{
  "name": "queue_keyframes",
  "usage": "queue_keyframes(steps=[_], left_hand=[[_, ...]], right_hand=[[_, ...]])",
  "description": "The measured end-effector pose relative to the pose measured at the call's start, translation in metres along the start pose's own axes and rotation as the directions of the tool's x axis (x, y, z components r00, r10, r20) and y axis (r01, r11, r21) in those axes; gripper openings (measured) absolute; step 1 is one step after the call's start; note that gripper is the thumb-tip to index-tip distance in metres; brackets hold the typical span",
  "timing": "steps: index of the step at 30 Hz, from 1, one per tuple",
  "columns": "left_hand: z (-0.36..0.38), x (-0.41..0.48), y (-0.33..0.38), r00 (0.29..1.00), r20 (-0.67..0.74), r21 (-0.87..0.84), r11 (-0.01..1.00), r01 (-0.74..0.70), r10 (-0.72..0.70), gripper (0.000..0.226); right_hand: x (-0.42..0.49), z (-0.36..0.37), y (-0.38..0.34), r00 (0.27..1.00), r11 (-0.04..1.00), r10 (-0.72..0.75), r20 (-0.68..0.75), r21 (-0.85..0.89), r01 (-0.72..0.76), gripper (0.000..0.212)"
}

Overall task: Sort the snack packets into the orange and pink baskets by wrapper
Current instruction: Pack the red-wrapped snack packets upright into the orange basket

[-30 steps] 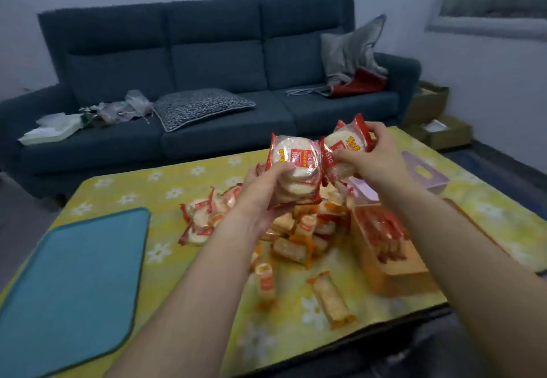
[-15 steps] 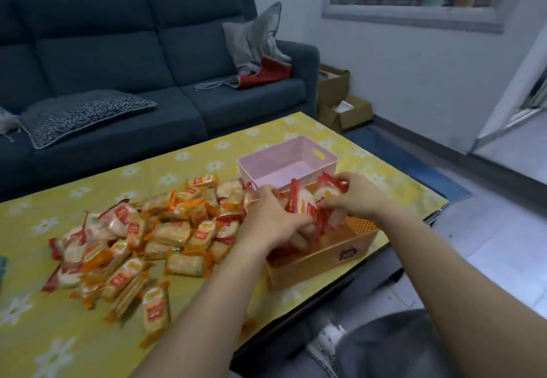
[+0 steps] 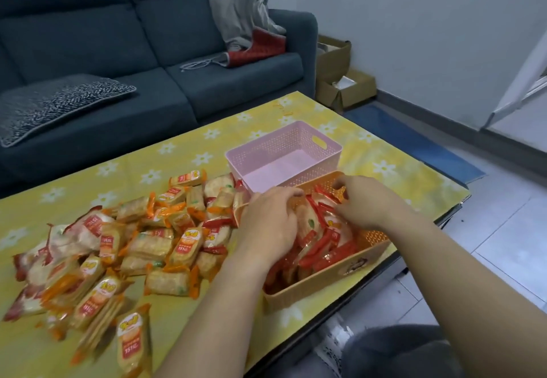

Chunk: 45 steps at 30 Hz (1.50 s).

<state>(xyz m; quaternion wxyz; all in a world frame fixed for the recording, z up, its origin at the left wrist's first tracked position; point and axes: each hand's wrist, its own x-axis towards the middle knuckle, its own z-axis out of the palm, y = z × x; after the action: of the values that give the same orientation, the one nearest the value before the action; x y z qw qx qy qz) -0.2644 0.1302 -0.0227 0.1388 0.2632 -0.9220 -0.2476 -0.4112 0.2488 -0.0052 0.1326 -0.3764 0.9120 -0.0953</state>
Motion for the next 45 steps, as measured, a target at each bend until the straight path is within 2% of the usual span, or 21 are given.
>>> queue_keyframes(steps=[3,6,8,11,14,18,21,24,25,28,31,34,38,41,43,45], left_hand=[[0.005,0.000,0.009,0.984,0.167,0.032,0.997,-0.065,0.059,0.059],[0.008,0.001,0.017,0.946,0.322,0.097,0.994,-0.058,0.024,0.069],[0.005,0.003,0.017,0.962,0.273,0.181,0.983,-0.038,-0.013,0.057],[-0.006,0.004,0.009,0.987,0.146,0.343,0.939,0.012,-0.066,0.040],[-0.009,0.001,0.003,0.976,0.146,0.364,0.927,0.096,-0.159,0.032],[-0.001,-0.002,-0.003,0.986,0.064,0.335,0.933,0.127,-0.157,0.034],[0.004,-0.001,-0.004,0.987,0.006,0.308,0.939,0.154,-0.164,0.025],[0.008,0.001,-0.003,0.987,-0.007,0.256,0.954,0.158,-0.162,0.012],[0.010,0.002,-0.003,0.987,-0.005,0.244,0.957,0.158,-0.161,0.015],[0.015,0.004,-0.004,0.988,-0.007,0.232,0.961,0.151,-0.154,0.048],[0.017,0.005,-0.005,0.992,0.021,0.174,0.978,0.115,-0.121,0.071],[0.017,0.004,-0.005,0.996,0.047,0.114,0.991,0.069,-0.074,0.066],[0.020,0.004,-0.006,0.997,0.045,0.117,0.991,0.059,-0.064,0.037],[0.021,0.006,-0.005,0.994,0.037,0.042,0.994,0.106,-0.107,0.048],[0.022,0.005,-0.005,0.993,0.088,0.080,0.994,0.077,-0.084,0.055],[0.024,0.005,-0.006,0.992,0.108,0.139,0.989,0.056,-0.071,0.050]], right_hand=[[0.003,0.011,0.003,0.999,1.000,-0.002,-0.051,-0.018,0.001,0.039],[0.006,0.019,0.004,0.999,0.999,-0.004,-0.038,-0.054,0.002,0.032],[0.010,0.021,0.001,1.000,0.997,-0.009,-0.007,-0.080,0.008,0.019],[0.015,0.022,-0.007,0.998,0.998,-0.030,0.048,-0.046,0.032,0.028],[0.015,0.014,-0.014,0.994,0.997,-0.062,0.092,0.043,0.058,0.019],[0.013,0.002,-0.010,0.989,0.984,-0.059,0.139,0.174,0.034,0.010],[0.015,-0.004,-0.003,0.997,0.970,-0.029,0.071,0.244,0.010,0.015],[0.016,-0.006,0.005,0.993,0.963,-0.087,-0.075,0.248,0.103,0.016],[0.016,-0.005,0.005,0.984,0.965,-0.136,-0.116,0.211,0.159,0.016],[0.016,0.000,0.005,0.938,0.952,-0.281,-0.203,0.067,0.300,0.021],[0.016,0.004,0.002,0.926,0.949,-0.301,-0.227,0.020,0.313,0.022],[0.017,0.006,0.002,0.919,0.953,-0.288,-0.268,0.015,0.303,0.023],[0.018,0.016,-0.003,0.926,0.936,-0.315,-0.208,0.094,0.340,0.031],[0.016,0.027,-0.009,0.931,0.914,-0.336,-0.144,0.187,0.359,0.036],[0.013,0.025,-0.010,0.954,0.883,-0.285,-0.096,0.361,0.301,0.037],[0.012,0.017,-0.006,0.968,0.854,-0.230,-0.100,0.457,0.250,0.036]])
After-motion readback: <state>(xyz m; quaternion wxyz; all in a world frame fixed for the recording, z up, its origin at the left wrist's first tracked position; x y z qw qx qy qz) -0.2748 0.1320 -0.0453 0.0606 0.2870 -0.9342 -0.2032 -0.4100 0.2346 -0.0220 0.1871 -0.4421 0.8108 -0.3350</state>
